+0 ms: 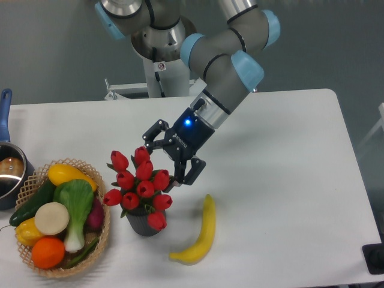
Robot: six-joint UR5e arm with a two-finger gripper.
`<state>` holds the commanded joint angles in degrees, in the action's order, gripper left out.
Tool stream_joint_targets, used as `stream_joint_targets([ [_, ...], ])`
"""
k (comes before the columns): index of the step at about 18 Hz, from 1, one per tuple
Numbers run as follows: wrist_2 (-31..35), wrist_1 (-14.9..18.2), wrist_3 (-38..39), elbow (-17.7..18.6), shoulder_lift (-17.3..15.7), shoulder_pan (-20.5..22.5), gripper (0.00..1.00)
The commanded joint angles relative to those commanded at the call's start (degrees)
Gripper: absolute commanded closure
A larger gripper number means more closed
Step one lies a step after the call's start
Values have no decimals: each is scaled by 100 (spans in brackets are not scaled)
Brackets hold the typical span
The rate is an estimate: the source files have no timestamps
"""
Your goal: Insert the flowers into the vase
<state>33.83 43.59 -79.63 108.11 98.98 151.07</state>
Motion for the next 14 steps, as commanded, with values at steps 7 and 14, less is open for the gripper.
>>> stream_joint_targets([
  [7,1667,88,316,-510,-791,370,0],
  [14,3112,184,246,-458,-1301,396,0],
])
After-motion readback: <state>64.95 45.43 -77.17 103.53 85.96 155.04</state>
